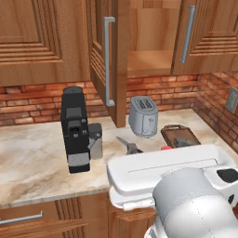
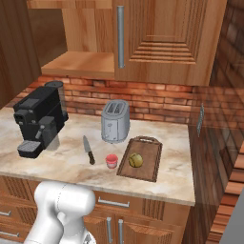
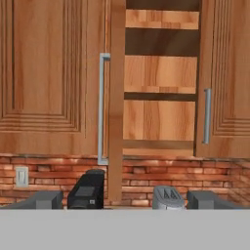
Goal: Pick the bread, place it on the cutting board, pick the jam, place it on the counter, and close the cabinet.
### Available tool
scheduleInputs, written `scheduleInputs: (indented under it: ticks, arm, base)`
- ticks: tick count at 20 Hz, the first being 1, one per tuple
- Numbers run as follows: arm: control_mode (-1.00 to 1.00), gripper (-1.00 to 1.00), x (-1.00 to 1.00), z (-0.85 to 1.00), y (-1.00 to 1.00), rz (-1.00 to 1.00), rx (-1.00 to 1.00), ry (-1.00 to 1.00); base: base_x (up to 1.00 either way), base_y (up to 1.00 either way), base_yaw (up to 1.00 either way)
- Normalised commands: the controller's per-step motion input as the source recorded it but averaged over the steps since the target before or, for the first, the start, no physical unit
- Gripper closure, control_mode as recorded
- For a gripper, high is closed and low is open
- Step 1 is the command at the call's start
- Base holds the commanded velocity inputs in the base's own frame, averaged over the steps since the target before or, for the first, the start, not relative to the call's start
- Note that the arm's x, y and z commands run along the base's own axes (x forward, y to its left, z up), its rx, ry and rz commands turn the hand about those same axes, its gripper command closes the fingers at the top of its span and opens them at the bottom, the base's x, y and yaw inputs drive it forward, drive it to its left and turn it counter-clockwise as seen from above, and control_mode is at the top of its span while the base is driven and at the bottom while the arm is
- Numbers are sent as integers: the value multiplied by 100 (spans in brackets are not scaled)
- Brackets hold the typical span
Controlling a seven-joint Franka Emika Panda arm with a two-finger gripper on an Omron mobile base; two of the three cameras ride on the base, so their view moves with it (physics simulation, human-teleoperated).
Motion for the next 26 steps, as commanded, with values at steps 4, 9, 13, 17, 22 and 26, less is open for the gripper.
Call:
scheduleInputs:
  ticks: [4,9,13,17,22,26]
  arm:
    - [-100,-100,34,-14,12,-5,0,0]
    - [-100,-100,37,-13,9,-4,0,0]
    - [-100,-100,38,-12,12,-4,0,0]
    - [-100,-100,35,-11,20,-5,-1,0]
    - [-100,-100,31,-8,22,-5,-1,0]
    - [-100,-100,30,-7,22,-5,0,0]
  base:
    - [0,0,0]
    - [0,0,0]
    - [0,0,0]
    - [0,0,0]
    - [0,0,0]
    - [0,0,0]
